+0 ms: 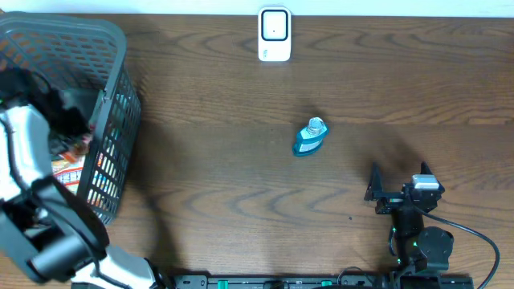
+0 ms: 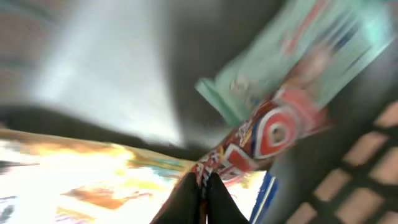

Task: Scan the item barcode
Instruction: 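Return the left gripper into the basket and grasp the chocolate bar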

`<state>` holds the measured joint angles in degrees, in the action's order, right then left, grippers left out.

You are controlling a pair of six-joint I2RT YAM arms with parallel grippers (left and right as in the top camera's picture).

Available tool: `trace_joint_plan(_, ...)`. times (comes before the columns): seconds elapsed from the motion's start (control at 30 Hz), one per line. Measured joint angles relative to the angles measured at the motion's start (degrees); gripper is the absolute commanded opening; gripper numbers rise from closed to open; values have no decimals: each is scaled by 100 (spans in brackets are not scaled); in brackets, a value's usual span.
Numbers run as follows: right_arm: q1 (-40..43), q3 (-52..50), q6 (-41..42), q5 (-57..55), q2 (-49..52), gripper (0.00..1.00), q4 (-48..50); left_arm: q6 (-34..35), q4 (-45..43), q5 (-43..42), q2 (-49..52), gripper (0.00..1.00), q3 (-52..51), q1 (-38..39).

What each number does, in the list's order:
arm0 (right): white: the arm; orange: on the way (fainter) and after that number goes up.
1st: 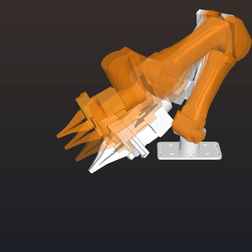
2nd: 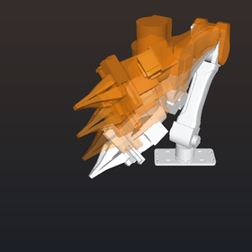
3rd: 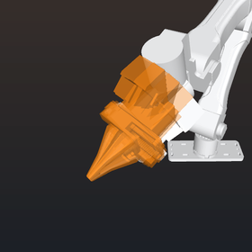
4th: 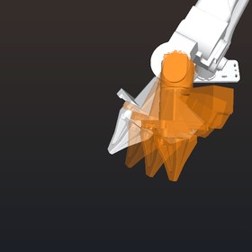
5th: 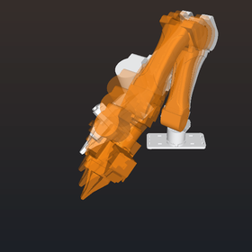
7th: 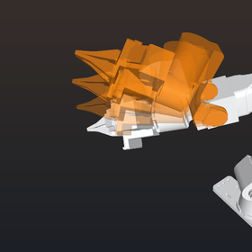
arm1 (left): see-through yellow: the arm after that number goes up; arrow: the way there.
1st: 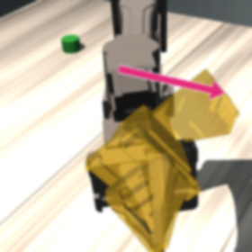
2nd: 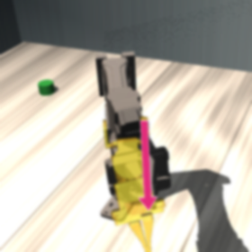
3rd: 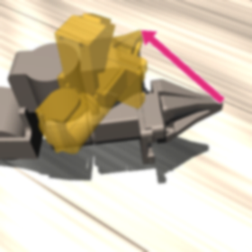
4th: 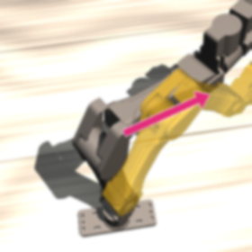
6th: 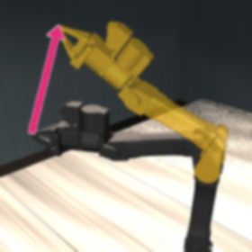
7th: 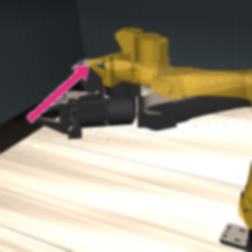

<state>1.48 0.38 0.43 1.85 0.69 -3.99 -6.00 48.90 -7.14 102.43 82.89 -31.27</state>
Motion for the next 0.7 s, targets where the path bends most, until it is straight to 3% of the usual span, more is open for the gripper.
trace_joint_plan(0.4, 0, 0, 0, 2, 0, 99, -2, 927, -896, 22, -2151, 10, 533, -55)
trace_joint_plan(0.43, 0, 0, -2, 0, 0, 99, 0, 970, -896, 22, -2253, 24, 533, -55)
trace_joint_plan(0.47, 0, 0, 0, 0, 0, 99, -2, 979, -890, 22, -2334, 49, 533, -55)
trace_joint_plan(0.5, 0, 0, -2, 2, 0, 99, -2, 994, -872, 22, -2387, 60, 533, -55)
trace_joint_plan(0.53, 0, 0, 0, 0, 0, 99, -2, 1025, -844, 22, -2415, 78, 533, -55)
trace_joint_plan(0.57, 0, 0, -2, 0, 0, 99, -2, 1032, -820, 44, -2411, 88, 533, -55)
trace_joint_plan(0.7, 0, 0, -2, 0, 0, 99, -2, 1246, -662, 216, -2153, 94, 481, -55)
